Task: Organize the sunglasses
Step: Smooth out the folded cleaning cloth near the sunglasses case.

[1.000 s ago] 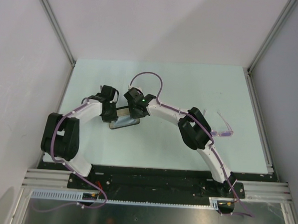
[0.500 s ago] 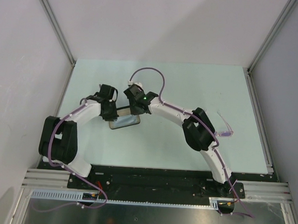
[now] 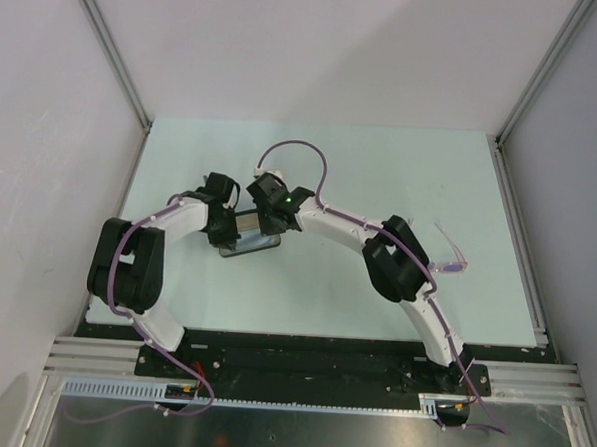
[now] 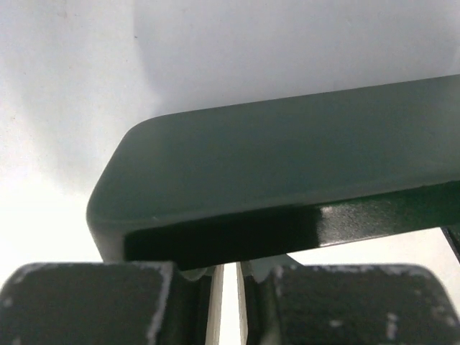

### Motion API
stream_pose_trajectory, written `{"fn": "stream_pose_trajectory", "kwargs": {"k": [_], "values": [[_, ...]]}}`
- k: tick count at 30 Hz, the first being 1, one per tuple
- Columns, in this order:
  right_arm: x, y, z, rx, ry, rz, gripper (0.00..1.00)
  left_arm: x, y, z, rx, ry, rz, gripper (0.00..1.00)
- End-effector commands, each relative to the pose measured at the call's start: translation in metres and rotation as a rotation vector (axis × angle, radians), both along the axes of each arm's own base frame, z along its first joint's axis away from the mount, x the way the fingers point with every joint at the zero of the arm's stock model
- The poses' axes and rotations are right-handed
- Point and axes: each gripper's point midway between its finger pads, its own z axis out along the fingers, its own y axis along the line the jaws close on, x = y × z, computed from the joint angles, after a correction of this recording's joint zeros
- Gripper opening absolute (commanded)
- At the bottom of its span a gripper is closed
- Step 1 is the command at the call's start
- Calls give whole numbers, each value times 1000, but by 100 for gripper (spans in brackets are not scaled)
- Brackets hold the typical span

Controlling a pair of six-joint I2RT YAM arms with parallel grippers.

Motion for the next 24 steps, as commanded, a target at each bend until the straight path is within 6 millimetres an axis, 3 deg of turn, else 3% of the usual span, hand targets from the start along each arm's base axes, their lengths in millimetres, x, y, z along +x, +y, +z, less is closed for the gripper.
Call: {"fn": "stream_pose_trajectory", "kwargs": {"k": [1,7,9,16,21,24], "values": [[2,2,-11,-13,-7,13,0,2,4,0,23,-5,33,13],[-3,-5,-25,-55,-38,28,0,-1,4,0,37,-9,31,13],[-3,-1,-19,-35,-81,43,0,-2,3,-1,41,-7,31,13],[-5,-10,-28,-83,-122,35,0,-4,3,-3,59,-6,28,13],[3,-13,-9,-69,-174,8,0,-4,4,-3,69,-5,28,13],[0,0,10,-5,-186,46,0,-3,5,-2,74,-12,29,13]]}}
